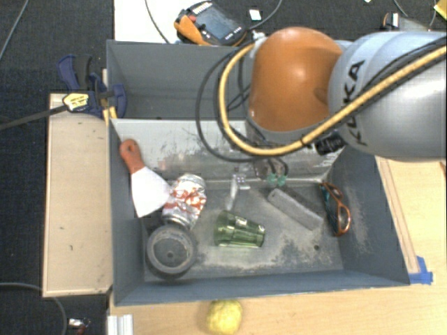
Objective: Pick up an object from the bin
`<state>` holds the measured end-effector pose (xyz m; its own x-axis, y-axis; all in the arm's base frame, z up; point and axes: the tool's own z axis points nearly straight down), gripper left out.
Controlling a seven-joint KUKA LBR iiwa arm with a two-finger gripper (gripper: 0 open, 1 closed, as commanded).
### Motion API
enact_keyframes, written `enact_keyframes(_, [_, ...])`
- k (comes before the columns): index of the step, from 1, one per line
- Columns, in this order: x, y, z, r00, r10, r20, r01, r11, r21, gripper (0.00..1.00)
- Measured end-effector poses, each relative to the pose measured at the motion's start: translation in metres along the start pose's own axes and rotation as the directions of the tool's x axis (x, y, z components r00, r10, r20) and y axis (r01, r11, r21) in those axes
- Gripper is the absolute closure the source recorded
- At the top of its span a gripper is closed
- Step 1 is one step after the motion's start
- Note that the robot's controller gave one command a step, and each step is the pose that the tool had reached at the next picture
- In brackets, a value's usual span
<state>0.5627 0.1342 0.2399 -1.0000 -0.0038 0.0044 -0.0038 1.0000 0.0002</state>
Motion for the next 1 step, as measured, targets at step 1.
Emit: enact_keyframes(1, [-0.0016, -0.0009, -0.0043, 1.000, 0.006, 0.008, -0.006, 1.000, -0.001, 0.00])
